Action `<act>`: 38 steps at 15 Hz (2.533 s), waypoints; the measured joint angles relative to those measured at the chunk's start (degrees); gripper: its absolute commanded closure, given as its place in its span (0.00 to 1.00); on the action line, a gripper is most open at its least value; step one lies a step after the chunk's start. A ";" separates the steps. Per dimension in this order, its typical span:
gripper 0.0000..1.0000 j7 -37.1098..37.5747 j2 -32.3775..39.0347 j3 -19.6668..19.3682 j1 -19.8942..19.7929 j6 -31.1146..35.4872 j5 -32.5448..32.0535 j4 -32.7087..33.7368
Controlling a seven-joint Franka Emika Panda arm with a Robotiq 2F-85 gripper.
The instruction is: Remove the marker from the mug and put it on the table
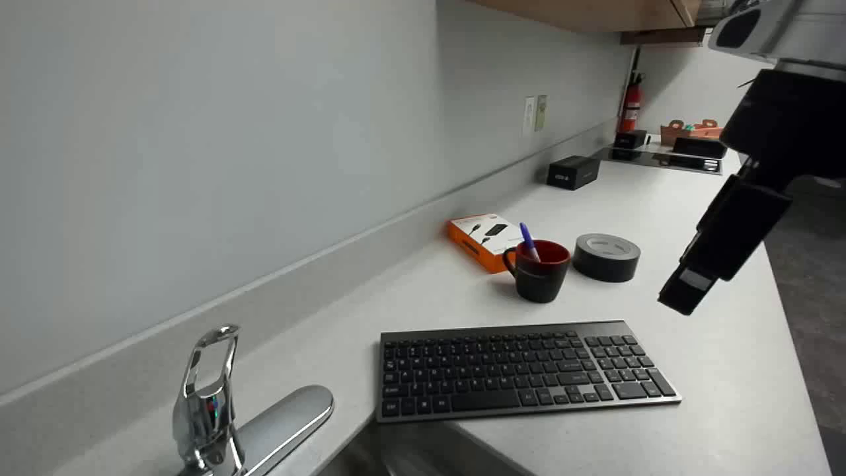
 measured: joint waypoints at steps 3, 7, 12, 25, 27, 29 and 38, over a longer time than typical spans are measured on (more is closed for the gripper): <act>0.00 0.00 0.07 0.00 0.00 0.00 0.00 0.00; 0.00 0.03 0.18 -0.28 -1.47 1.20 -0.91 0.02; 0.00 0.06 2.98 -3.80 -8.94 8.74 -5.22 0.97; 0.00 2.34 15.45 -8.21 -15.69 17.09 -6.24 9.86; 0.00 2.54 16.08 -8.20 -15.69 17.39 -6.32 9.95; 0.00 3.16 17.85 -8.15 -15.69 18.59 -6.40 10.48; 0.00 9.16 31.93 -7.99 -15.25 27.70 -10.44 17.88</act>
